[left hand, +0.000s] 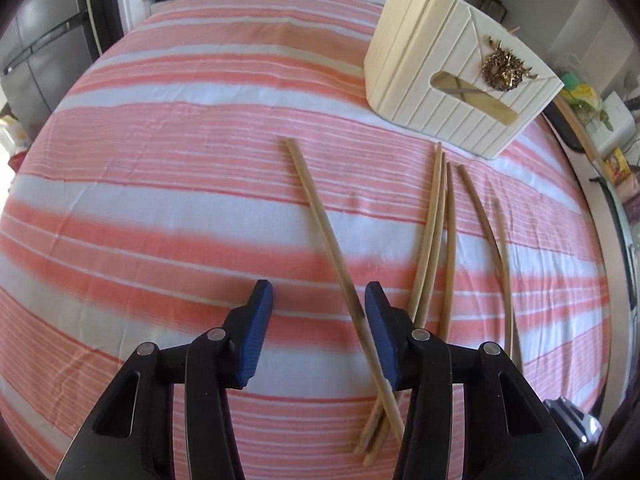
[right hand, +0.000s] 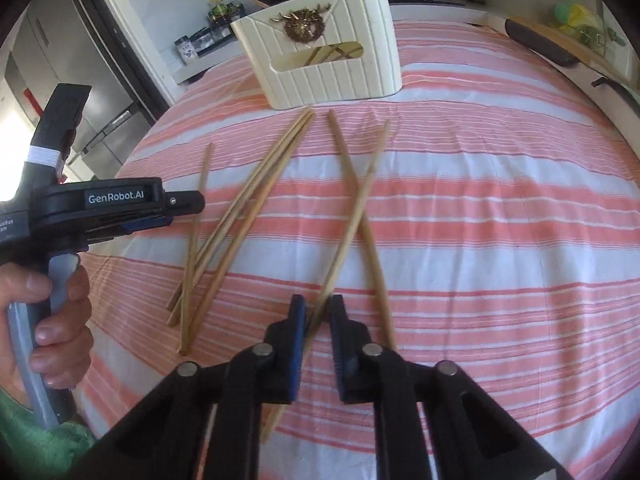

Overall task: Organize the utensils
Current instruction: 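Move both open tools back down to the loose chopsticks on the cloth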

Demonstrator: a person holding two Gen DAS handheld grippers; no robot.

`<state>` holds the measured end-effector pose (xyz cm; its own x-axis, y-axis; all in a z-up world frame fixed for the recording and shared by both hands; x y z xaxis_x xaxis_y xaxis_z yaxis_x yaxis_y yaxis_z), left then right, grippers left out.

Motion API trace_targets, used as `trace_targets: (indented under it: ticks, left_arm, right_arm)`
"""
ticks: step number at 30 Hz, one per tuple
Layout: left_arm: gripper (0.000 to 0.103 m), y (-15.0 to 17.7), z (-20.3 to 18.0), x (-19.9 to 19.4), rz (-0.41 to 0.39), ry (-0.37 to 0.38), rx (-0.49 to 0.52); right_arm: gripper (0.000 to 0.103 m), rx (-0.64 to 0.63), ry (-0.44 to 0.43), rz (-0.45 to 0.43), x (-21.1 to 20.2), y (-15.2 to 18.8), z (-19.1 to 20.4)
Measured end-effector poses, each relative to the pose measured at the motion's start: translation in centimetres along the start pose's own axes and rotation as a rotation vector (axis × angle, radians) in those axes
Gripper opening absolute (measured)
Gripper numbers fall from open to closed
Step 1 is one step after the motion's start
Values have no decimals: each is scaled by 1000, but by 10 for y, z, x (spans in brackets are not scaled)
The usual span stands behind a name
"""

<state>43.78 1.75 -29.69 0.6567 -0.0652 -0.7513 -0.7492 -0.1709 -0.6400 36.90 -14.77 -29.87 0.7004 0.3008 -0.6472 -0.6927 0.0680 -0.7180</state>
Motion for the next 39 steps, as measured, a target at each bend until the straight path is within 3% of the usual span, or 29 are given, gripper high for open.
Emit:
trace_targets:
  ticks: [1,2,4,8,11,14,17,19,21,23,28,33,36,38,39]
  left_arm:
    - [32,0,-2,1,1,-7,23]
    - [12,1,-6,3,2,-2,41]
    - [5,0,-9,5,-10,0,78]
    - [4,1,-5,2,-9,31,138]
    - [5,6,8,-5,-5,31,184]
    - [5,15,22,-16,-5,19,208]
    - [5,29,30,-30,-14,8,227]
    - [12,38,32,-41,-33,-4,246]
    - [54,44,34,-51,-69,-26,259]
    - [69,50,35,-63,-112,-37,266]
    - [76,70,46,-68,-109,-60,273]
    - [102,70,62,-66,-130,-61,203]
    - [102,70,64,-62,-152,-45,186]
    - [103,70,64,-63,-157,-50,185]
    - [102,70,63,-63,-161,-49,184]
  right_arm:
    - [7,9,3,3,1,-1,-2]
    - [6,20,-11,3,0,-3,-2]
    - [6,41,-32,-14,-6,-11,-5]
    - [6,45,-36,-73,-35,-37,-27]
    - [6,-17,33,-72,-48,-43,-59]
    - [6,-80,129,-42,-50,-30,-94]
    - [7,-136,173,-6,-50,-5,-115]
    - [12,-202,191,-46,-56,3,-114]
    - [20,-286,237,-75,-60,9,-110]
    - [28,-339,283,-99,-64,12,-108]
    - [28,-226,260,-144,-69,15,-116]
    - [29,-186,229,-242,-71,16,-116]
    - [29,-184,239,-257,-72,16,-114]
    - [37,-154,220,-239,-73,17,-112]
    - [58,-139,182,-222,-73,18,-107]
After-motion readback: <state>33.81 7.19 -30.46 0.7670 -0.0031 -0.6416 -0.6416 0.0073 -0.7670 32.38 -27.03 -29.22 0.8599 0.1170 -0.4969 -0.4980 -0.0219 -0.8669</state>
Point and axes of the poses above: each gripper's, at about its wrist camera, not at the fingertips, and x roughly the way its jaws point, z to its left, y to its underside, the point moved 10 cm from there along x, roughly the way its jaws point, and after that the axes turned 15 degrees about -z, right-handed, at the moved point
